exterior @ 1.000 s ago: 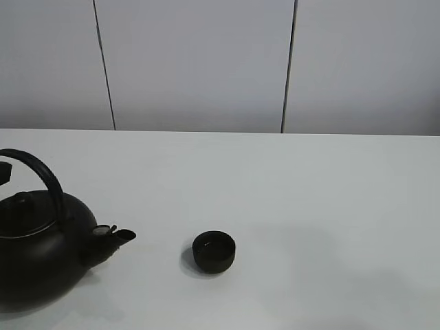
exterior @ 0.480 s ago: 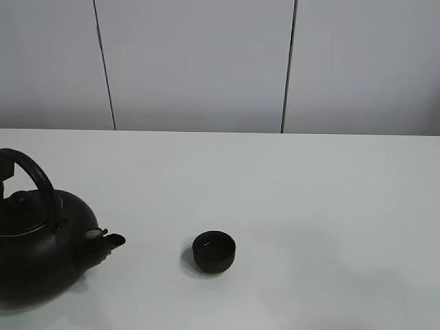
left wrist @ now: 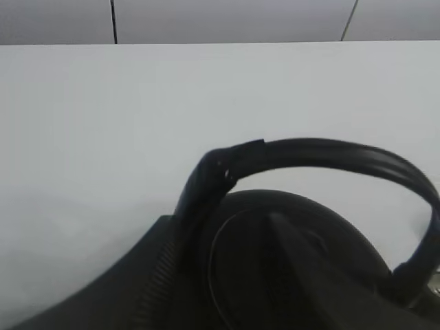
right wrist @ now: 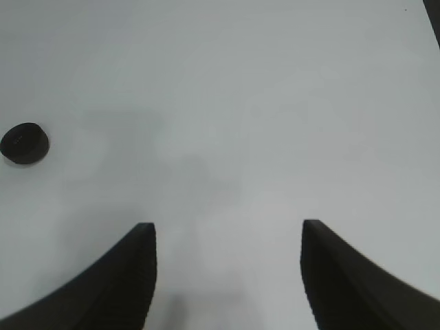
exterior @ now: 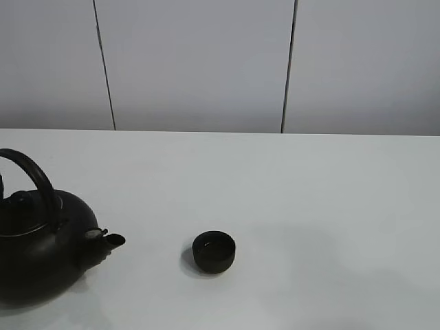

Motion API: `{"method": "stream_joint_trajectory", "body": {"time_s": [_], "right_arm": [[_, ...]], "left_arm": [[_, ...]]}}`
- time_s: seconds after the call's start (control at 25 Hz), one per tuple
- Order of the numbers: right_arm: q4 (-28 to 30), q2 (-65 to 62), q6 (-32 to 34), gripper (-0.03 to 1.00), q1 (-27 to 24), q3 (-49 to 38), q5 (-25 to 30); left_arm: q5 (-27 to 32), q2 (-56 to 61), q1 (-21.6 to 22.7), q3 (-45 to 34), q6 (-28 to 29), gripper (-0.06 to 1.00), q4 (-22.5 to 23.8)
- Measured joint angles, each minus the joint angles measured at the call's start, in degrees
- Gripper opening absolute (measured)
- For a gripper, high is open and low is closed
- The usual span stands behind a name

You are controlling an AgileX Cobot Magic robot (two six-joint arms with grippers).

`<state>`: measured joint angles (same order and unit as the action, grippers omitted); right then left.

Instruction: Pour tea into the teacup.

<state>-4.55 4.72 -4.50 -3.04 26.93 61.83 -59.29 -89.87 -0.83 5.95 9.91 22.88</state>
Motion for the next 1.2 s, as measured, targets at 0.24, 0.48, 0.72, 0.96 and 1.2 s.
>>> {"method": "stream_joint_trajectory", "body": {"time_s": [0.24,0.48,0.72,0.96,1.2], "right_arm": [[0.0,0.0,0.0,0.42,0.0,0.0,0.0],[0.0,0.0,0.0,0.42,0.0,0.0,0.0],[0.0,0.0,0.0,0.42,0.0,0.0,0.06],[0.0,0.0,0.0,0.42,0.0,0.0,0.06],[0.0,0.0,0.0,0.42,0.0,0.0,0.06]], "left_arm": [[-2.04,0.58,0.0,-3.63,0.01,0.29,-4.77],[-2.04,0.63,0.0,-4.43,0.01,0.29,-12.34],[-0.06,0.63,0.79,-1.79,0.01,0.29,-16.77],[4.04,0.63,5.7,4.1,0.01,0.29,-13.07],[7.86,0.63,6.28,10.11,2.21,0.29,-11.49]]}}
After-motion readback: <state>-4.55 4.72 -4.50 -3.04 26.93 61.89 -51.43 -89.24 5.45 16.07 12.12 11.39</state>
